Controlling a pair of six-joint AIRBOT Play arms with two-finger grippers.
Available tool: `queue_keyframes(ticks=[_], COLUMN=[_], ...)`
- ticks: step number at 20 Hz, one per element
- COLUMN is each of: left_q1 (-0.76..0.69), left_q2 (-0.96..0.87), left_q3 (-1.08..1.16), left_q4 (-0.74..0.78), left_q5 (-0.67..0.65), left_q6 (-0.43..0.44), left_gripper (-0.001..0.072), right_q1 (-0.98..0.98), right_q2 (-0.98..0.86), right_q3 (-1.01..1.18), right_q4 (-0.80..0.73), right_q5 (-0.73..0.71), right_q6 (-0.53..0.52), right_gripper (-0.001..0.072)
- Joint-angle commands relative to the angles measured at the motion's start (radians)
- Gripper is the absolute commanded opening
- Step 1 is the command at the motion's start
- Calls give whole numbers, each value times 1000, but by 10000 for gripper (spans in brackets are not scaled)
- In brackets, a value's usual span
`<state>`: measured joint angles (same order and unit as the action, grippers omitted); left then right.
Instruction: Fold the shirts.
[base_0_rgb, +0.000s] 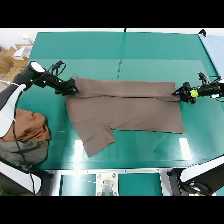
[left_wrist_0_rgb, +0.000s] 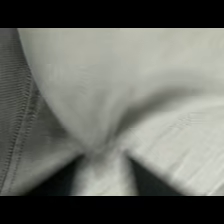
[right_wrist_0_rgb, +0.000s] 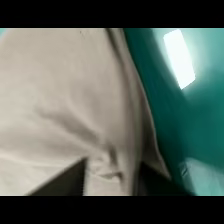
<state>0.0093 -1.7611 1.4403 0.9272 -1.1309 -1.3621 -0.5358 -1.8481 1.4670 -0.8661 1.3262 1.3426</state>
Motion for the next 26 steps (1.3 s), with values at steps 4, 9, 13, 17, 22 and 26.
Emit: queue_keyframes(ticks=[4,9,13,17,22,26], left_q1=[53,42,42,41,41,41], left_q2=[6,216,570,682,682,682], left_q3=[105,-87,-452,-618,-744,-909], left_q4=[-4,114,162,112,50,-73], left_q5=[-369,-430,-240,-196,-171,51], left_q6=[-101,-103,-78,-77,-60,19], left_gripper=[290,20,23,536,536,536], right_q1=[-49,-77,-168,-164,-164,-169], right_q2=[80,370,671,696,739,895], right_q3=[70,-236,-599,-657,-664,-815], right_q4=[-225,-318,-264,-216,-216,-236], right_q5=[204,182,-90,-95,31,11], right_q6=[148,179,179,167,177,262], right_gripper=[13,10,113,520,268,280])
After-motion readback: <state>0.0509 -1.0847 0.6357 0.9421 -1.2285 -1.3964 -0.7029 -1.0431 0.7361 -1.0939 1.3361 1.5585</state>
